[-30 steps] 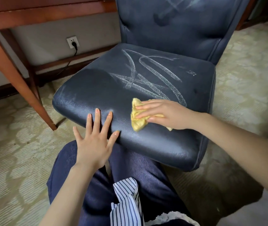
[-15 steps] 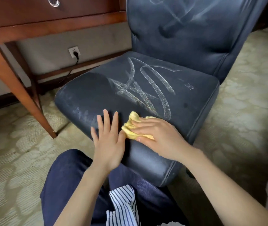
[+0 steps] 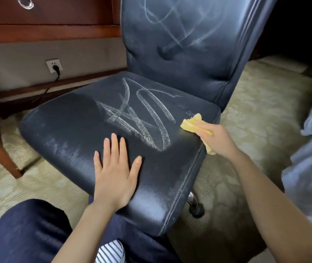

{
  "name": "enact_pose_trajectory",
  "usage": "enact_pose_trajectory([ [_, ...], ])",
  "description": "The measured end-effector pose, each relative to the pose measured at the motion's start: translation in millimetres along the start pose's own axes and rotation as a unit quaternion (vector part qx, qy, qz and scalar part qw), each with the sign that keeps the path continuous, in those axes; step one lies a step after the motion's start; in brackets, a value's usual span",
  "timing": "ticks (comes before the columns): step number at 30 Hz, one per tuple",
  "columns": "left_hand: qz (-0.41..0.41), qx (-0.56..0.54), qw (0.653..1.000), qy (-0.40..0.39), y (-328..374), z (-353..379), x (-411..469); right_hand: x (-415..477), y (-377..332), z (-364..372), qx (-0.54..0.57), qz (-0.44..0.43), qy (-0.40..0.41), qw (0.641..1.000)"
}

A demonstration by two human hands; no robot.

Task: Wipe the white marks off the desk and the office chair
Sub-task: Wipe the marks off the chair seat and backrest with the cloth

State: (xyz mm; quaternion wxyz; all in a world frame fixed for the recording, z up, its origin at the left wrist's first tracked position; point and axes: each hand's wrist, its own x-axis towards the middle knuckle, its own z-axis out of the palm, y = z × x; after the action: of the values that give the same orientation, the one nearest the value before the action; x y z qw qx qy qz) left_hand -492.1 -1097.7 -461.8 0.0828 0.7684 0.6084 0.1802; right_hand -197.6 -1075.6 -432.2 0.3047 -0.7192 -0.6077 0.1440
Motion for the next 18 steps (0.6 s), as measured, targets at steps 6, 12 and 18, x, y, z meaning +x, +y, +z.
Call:
enact_pose_trajectory([
  [6, 0.000, 0.011, 1.000, 0.022, -2, 5, 0, 41, -3, 6, -0.123, 0.073, 0.047, 0.989],
  [12, 0.008, 0.011, 0.999, 0.030, -8, -1, 3, -9, -40, 35, -0.135, 0.021, 0.114, 0.984],
  [18, 0.031, 0.011, 0.999, 0.013, -38, -12, 12, -96, -96, 72, -0.076, -0.132, 0.094, 0.984],
])
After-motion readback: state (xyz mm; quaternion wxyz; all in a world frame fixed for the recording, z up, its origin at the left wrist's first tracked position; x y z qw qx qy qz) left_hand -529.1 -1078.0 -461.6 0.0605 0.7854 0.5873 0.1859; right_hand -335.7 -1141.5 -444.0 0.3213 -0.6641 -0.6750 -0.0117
